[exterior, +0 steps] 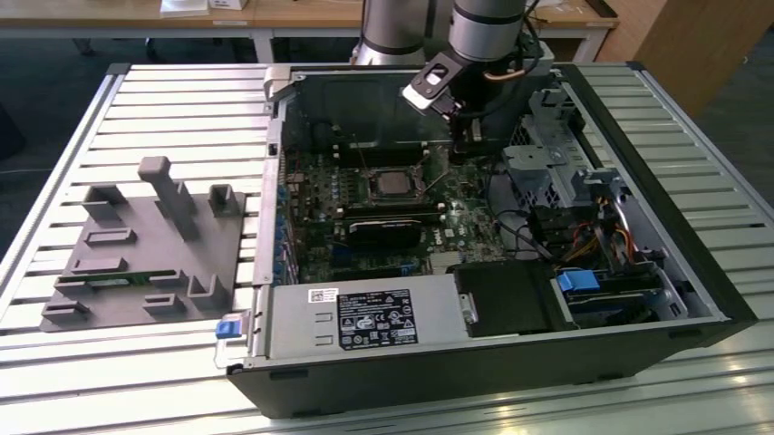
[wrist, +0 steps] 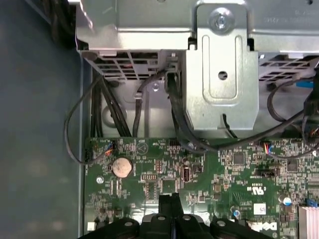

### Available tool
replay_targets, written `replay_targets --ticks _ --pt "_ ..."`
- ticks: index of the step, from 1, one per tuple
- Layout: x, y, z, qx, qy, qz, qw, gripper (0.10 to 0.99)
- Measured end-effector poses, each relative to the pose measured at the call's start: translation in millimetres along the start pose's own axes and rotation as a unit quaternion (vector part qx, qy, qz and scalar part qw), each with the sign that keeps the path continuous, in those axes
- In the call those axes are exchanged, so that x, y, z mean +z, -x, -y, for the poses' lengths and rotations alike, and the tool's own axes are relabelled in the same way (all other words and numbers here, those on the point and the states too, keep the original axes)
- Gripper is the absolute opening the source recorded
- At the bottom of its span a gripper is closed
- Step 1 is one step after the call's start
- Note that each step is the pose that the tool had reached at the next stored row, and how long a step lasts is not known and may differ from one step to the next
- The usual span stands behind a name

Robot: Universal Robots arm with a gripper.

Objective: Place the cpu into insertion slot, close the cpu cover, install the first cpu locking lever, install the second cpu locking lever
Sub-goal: 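Close the cpu cover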

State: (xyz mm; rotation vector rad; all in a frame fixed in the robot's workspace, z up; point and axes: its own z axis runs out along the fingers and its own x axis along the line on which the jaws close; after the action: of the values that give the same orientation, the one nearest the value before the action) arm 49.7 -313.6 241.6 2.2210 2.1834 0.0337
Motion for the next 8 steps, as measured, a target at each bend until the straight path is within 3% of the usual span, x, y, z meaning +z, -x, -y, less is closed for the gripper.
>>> replay_targets --ticks 8 --pt "-0.2 0.1 7.2 0.000 0.0000 0.0000 1.0000 0.118"
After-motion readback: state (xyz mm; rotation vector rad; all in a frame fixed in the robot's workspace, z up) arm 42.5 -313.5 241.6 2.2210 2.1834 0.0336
